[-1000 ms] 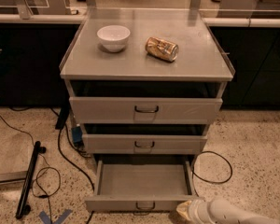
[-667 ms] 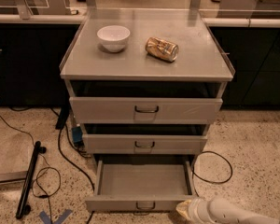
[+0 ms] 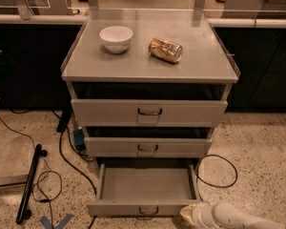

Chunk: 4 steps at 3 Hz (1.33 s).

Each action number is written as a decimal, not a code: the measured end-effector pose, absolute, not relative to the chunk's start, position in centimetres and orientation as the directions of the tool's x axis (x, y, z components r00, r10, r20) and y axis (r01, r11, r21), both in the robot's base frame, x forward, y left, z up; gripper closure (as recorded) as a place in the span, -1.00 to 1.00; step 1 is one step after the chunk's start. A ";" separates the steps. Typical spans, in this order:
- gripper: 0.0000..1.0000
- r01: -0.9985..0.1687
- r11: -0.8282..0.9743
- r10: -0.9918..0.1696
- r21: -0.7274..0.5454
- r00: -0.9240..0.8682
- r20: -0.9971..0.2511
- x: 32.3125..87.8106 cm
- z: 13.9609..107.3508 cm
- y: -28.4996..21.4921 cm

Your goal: Close bottom drawer

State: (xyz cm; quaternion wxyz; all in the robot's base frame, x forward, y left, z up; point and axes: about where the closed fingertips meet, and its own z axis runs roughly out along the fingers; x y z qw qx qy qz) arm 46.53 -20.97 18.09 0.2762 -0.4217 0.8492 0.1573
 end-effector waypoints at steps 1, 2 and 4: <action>-0.74 -0.803 0.595 -0.629 0.034 -0.492 -0.602 46.5 18.1 -21.0; -1.00 -0.812 0.583 -0.645 0.019 -0.477 -0.597 47.2 17.5 -20.5; -0.17 -0.859 0.506 -0.722 -0.078 -0.372 -0.584 55.2 16.1 -16.6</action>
Offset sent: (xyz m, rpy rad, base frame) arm 0.0601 0.0286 -0.0337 -0.0965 -0.0615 0.0964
